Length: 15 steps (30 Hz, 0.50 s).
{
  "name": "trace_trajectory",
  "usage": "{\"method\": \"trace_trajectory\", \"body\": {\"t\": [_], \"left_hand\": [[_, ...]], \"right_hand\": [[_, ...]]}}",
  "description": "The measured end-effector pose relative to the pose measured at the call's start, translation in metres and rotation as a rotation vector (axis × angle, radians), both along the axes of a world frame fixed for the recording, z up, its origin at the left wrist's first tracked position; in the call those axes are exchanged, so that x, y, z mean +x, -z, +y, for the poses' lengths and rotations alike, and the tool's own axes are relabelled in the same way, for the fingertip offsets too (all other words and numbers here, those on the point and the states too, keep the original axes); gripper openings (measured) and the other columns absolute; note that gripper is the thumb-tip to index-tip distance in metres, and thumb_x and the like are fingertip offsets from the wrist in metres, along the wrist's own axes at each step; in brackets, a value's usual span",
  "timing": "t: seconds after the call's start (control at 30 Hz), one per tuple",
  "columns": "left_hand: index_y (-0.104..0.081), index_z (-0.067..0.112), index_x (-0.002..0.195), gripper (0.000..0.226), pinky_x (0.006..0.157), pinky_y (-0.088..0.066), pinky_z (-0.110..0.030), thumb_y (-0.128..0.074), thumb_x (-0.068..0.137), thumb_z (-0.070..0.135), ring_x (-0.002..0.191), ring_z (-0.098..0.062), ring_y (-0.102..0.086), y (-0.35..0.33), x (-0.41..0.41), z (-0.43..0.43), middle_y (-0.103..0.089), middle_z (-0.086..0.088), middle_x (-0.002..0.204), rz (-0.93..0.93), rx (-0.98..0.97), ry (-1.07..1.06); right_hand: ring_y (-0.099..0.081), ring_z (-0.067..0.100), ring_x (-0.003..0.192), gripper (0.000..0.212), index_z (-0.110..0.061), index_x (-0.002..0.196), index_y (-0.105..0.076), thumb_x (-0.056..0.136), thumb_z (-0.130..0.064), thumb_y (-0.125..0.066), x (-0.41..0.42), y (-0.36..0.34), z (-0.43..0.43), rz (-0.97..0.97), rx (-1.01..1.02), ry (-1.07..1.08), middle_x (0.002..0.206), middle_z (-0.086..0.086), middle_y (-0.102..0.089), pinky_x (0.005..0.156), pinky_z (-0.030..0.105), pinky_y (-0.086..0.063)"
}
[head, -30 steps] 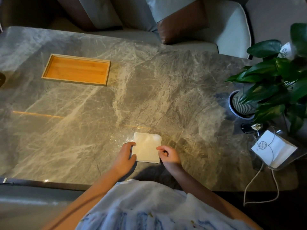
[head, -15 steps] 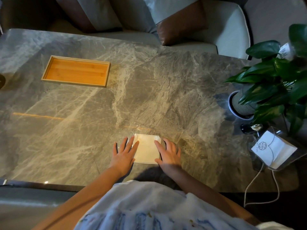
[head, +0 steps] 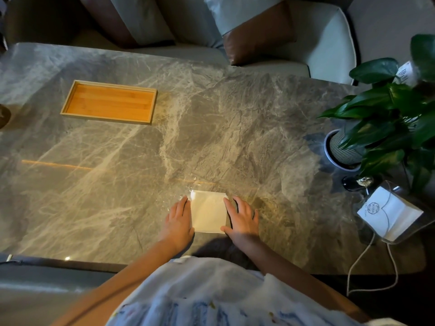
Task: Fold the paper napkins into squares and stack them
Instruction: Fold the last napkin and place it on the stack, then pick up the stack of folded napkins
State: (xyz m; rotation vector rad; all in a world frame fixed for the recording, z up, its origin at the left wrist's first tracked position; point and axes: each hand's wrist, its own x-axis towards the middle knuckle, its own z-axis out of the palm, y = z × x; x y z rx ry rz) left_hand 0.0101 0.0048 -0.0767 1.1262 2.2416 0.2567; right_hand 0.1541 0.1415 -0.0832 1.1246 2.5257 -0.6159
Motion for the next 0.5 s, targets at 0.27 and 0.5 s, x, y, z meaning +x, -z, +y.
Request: {"method": "trace_trajectory", "body": {"t": [0.27,0.5], "left_hand": [[-0.034,0.003,0.133,0.057,0.085,-0.044,-0.035,-0.063,0.085,0.010,0.100,-0.026,-0.053,-0.015,0.005,0.023,-0.052,-0.012,0.112,-0.570,0.042,-0.650],[-0.056,0.009,0.111,0.024,0.084,-0.049,-0.042,-0.058,0.087,0.008,0.090,-0.028,-0.061,-0.014,0.010,0.021,-0.063,-0.012,0.097,-0.621,0.075,-0.693]], "right_hand": [[-0.011,0.021,0.145,0.086,-0.036,0.148,-0.015,0.081,-0.039,-0.070,0.001,-0.001,-0.001,-0.019,0.000,-0.016,0.158,-0.003,-0.013,0.115,0.057,-0.012],[-0.005,0.019,0.147,0.084,-0.036,0.148,-0.016,0.083,-0.033,-0.069,0.008,-0.004,-0.004,-0.005,-0.045,-0.004,0.160,-0.003,-0.007,0.117,0.051,-0.008]]}}
